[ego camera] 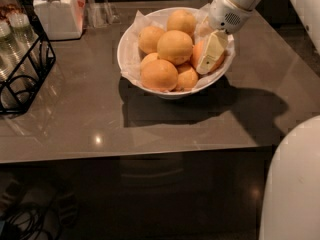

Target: Pick orange from white bowl

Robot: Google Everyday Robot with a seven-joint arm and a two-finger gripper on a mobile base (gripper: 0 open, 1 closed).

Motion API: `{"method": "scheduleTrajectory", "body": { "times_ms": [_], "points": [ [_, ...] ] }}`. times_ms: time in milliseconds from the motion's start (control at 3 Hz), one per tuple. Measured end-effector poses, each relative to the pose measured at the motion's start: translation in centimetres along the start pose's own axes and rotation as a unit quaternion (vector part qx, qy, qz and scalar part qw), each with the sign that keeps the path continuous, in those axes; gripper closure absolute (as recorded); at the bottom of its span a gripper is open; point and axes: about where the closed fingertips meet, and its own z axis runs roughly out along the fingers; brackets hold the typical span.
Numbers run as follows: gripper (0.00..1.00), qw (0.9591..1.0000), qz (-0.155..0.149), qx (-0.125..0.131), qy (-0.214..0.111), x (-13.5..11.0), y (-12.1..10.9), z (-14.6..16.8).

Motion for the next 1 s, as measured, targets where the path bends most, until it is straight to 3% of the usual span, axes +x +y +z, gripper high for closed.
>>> {"method": "scheduleTrajectory", "body": {
  "times_ms": [667,1000],
  "points": [
    [0.24,0.9994,0.024,-0.017,0.018,1.9,-0.5,1.8],
    [0.43,0.9992,0.030,-0.019,0.020,2.2,-0.5,1.9]
  ]
}}
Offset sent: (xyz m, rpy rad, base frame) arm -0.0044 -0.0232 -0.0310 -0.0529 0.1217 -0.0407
